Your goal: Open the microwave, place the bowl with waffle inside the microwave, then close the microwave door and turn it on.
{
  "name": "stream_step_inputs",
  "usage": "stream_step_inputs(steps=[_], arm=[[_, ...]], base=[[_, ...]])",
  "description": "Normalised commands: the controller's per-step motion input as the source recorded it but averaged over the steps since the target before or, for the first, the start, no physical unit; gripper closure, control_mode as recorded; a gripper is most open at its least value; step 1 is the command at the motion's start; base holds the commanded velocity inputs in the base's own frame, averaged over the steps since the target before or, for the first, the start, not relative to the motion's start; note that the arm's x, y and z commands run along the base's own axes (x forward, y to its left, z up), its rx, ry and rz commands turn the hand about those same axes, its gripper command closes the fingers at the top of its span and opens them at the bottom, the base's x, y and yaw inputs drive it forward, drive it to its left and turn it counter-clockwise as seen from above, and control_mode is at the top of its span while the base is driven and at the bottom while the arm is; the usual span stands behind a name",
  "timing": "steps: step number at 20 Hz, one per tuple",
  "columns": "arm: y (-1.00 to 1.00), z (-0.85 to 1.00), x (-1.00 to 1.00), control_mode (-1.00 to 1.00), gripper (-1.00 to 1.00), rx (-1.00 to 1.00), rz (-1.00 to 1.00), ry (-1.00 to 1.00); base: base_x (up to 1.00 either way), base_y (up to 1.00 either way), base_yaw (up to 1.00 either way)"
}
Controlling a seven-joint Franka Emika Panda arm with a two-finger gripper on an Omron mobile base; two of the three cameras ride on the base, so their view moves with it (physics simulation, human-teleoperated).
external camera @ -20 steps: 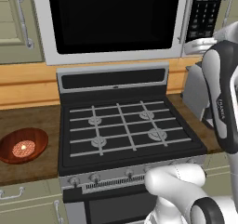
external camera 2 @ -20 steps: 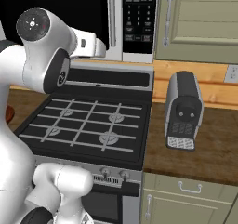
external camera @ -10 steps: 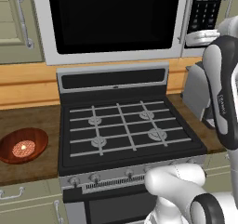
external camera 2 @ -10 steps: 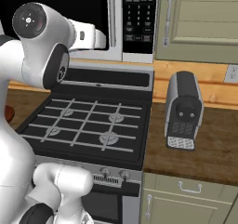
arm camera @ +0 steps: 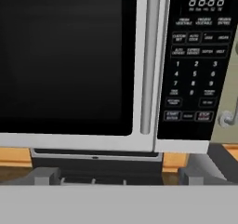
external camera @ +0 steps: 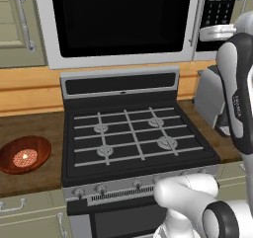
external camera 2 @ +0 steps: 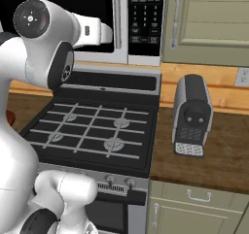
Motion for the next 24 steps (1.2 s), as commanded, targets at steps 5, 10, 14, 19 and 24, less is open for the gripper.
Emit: stream_step_inputs(steps=[5,10,14,19,24], arm=[[-0.04,0.00,0.31,-1.00,-1.00,0.00,0.00,0.00],[-0.08,0.00,0.46,-1.00,-1.00,0.00,0.00,0.05],[-0.11,0.00,0.37,-1.00,-1.00,0.00,0.00,0.06],[-0.19,0.00,0.23,-1.00,-1.00,0.00,0.00,0.01],[-0.09,0.00,0.34,-1.00,-1.00,0.00,0.00,0.00]], base=[[0.00,0.00,0.00],[0.00,0.00,0.00],[0.00,0.00,0.00],[0.00,0.00,0.00],[0.00,0.00,0.00]])
